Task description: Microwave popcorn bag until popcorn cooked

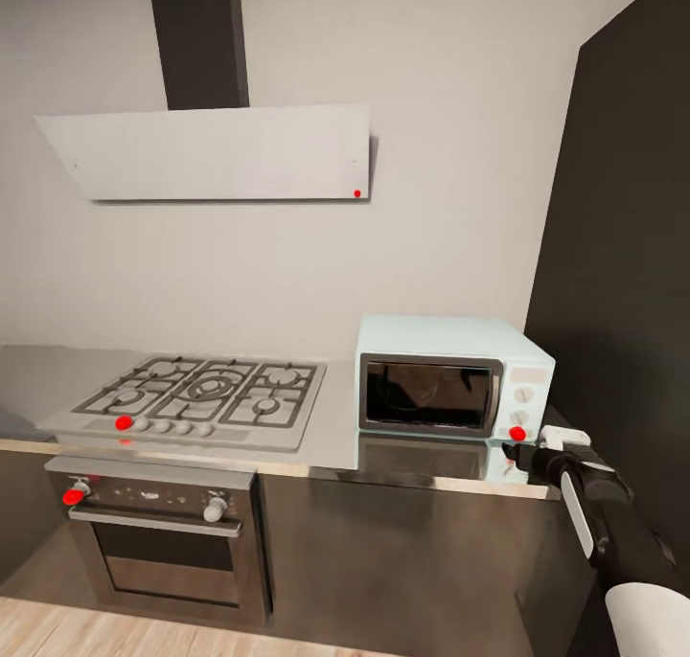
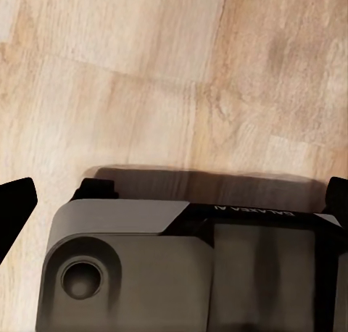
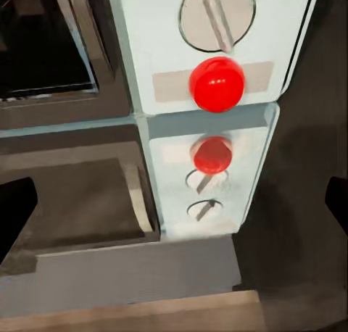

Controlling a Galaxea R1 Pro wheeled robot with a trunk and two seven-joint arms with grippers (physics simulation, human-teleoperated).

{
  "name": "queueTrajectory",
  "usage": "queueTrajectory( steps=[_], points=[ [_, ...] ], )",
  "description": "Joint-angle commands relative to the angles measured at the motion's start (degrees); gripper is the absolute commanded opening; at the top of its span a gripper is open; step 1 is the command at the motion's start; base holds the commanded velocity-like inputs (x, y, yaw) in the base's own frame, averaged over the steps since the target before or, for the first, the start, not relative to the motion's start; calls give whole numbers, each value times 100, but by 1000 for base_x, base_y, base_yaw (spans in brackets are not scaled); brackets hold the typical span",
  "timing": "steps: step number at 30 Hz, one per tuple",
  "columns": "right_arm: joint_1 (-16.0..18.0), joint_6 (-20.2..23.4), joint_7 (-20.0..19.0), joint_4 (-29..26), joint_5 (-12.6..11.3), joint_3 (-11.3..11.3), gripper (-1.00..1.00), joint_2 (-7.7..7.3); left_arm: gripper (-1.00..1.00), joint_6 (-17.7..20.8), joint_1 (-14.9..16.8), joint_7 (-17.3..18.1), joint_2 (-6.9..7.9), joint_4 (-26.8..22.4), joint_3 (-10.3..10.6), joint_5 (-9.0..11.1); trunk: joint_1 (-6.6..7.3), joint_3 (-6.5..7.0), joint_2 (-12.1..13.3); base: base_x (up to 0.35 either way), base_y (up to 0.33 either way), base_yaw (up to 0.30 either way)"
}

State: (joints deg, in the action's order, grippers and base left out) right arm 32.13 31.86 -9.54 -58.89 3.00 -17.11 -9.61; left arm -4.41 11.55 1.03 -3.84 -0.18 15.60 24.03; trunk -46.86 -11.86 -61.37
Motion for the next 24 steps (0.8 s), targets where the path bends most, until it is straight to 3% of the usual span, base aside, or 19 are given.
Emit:
queueTrajectory(
  steps=[1,4,7,10,18,24],
  points=[
    [4,29,-31,-137,34,-14,100,26,100,-23,5,11,-2,9,48,58,-1,-8,-5,0,0,0],
    [4,26,-23,-307,29,-21,100,38,100,-25,5,11,-3,9,48,58,-1,-8,-5,0,0,0],
    [4,52,-53,-337,7,-219,100,9,100,-23,5,6,-7,9,48,68,-1,-8,-5,0,0,0],
    [4,84,-47,-341,0,-279,100,4,100,-25,5,-1,-11,9,48,79,-1,-8,-5,0,0,0],
    [4,96,-98,-310,35,-255,100,-9,100,-25,5,-17,-10,9,43,82,-1,-8,-5,0,0,0],
    [4,92,-101,-307,42,-201,100,-6,100,-25,5,-49,14,9,38,117,-1,-8,-5,194,-136,0]
  ],
)
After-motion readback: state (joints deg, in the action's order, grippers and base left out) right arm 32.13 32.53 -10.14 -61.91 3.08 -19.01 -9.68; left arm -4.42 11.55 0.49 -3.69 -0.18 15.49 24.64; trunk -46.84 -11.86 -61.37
